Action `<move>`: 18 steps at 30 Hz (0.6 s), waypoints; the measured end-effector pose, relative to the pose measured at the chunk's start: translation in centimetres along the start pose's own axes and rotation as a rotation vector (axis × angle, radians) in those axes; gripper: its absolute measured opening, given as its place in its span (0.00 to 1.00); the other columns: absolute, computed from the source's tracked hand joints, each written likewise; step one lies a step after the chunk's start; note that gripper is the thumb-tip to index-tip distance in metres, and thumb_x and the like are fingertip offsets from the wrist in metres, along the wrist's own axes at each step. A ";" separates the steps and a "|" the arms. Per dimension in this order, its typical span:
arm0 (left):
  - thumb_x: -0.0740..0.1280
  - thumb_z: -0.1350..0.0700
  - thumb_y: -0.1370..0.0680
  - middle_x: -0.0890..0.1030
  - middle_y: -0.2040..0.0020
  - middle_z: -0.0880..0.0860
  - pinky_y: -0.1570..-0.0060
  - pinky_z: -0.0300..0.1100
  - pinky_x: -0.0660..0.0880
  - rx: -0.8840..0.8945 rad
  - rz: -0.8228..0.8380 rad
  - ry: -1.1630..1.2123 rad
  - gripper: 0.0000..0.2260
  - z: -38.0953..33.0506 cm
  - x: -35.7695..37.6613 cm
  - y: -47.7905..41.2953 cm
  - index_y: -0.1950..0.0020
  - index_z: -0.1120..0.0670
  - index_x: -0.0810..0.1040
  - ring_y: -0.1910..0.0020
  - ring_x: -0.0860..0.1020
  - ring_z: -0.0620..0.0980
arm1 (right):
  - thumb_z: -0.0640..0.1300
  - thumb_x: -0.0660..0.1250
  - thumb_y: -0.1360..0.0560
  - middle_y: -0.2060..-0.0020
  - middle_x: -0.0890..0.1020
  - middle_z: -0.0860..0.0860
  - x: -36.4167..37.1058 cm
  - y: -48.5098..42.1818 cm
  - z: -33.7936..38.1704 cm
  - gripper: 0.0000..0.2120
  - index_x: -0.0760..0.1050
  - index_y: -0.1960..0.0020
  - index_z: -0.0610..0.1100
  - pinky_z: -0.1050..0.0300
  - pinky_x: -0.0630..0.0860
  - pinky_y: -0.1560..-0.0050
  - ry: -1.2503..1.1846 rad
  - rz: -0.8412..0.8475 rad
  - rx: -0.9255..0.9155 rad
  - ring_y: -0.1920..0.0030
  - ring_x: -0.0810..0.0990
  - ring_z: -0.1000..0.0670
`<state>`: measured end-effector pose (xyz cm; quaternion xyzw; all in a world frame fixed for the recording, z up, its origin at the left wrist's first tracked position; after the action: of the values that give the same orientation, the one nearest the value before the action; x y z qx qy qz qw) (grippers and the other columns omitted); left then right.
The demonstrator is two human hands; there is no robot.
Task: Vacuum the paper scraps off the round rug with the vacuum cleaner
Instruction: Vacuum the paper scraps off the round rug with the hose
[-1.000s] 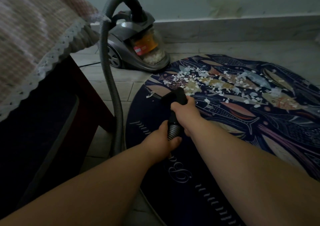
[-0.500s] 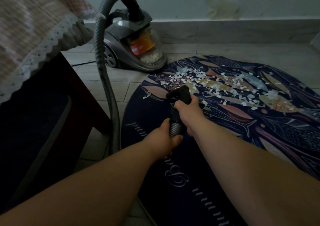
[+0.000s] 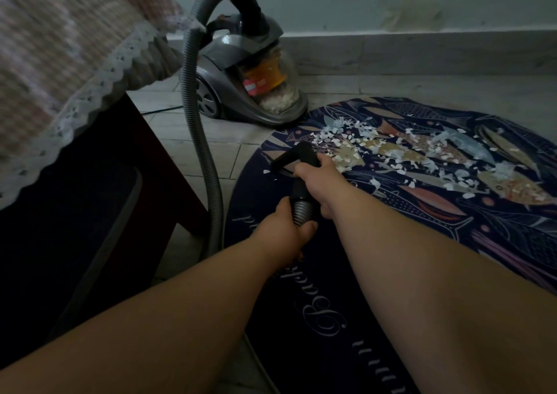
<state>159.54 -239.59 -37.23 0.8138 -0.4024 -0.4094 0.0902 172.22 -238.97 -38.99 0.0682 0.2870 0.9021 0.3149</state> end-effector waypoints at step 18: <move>0.65 0.49 0.22 0.76 0.48 0.54 0.63 0.43 0.78 0.011 0.028 0.018 0.25 0.5 0.7 1.9 0.29 0.51 0.58 0.61 0.79 0.51 | 0.40 0.67 0.24 0.40 0.76 0.43 0.3 1.4 -1.6 0.35 0.58 0.22 0.58 0.46 0.80 0.50 -0.062 0.080 -0.009 0.43 0.79 0.39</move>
<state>158.30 -241.31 -37.08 0.8121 -0.4153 -0.3987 0.0951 170.77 -240.45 -39.54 0.1060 0.2699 0.9128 0.2875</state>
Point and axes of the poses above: each hand's wrist, its own y-axis away from the middle knuckle, its own x-axis out of the palm, z = x × y, the point moved 6 cm from there along -y, towards the middle knuckle
